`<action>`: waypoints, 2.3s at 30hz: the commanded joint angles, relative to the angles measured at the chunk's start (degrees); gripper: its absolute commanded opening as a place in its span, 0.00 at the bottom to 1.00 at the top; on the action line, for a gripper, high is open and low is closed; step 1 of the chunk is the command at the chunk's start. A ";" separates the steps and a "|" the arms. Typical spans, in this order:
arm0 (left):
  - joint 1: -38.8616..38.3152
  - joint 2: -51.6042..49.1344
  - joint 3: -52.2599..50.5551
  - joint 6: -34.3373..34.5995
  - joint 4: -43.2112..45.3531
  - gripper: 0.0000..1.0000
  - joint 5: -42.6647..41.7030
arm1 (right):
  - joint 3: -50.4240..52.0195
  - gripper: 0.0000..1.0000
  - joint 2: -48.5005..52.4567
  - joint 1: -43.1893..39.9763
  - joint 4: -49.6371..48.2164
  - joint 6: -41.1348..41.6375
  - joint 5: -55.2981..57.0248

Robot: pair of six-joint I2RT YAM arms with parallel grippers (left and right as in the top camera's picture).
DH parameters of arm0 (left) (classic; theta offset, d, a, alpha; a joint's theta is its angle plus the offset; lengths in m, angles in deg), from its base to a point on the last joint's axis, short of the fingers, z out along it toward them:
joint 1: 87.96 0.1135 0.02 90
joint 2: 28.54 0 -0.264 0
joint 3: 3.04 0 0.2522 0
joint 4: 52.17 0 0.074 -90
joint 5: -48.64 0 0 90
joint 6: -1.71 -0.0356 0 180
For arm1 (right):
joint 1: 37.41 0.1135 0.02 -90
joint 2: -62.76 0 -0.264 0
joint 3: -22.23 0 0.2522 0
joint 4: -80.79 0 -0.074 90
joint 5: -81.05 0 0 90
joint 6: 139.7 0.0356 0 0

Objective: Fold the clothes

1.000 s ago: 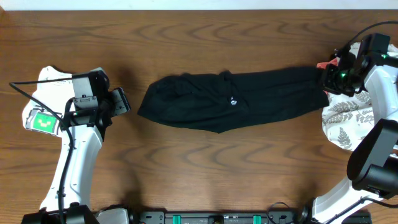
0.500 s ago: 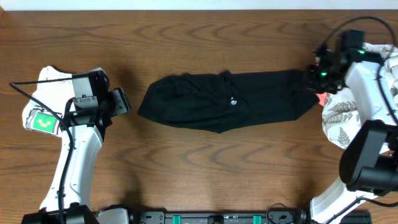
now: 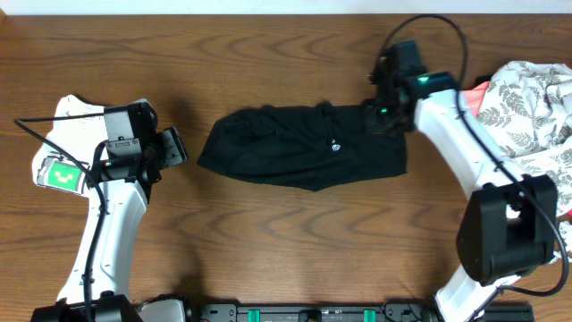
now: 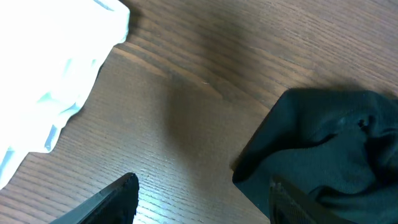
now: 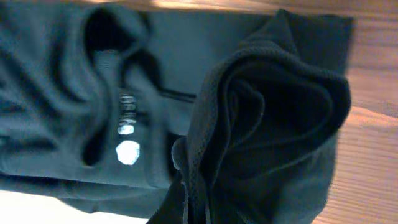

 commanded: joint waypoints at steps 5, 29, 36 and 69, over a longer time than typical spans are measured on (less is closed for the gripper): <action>0.13 -0.26 0.07 0.15 -0.31 0.67 0.07 | -0.28 0.04 -0.66 5.75 -1.29 3.89 2.86; 0.13 -0.26 0.07 0.15 -0.46 0.67 0.04 | -0.31 0.24 4.22 1.64 -4.00 3.43 0.96; 0.13 -0.66 0.07 0.15 -0.46 0.67 0.04 | -0.31 0.24 4.24 -1.42 -2.38 3.34 0.94; 0.13 -1.03 0.07 0.13 -0.46 0.67 0.04 | 4.72 0.35 -4.17 8.61 -4.13 3.19 1.62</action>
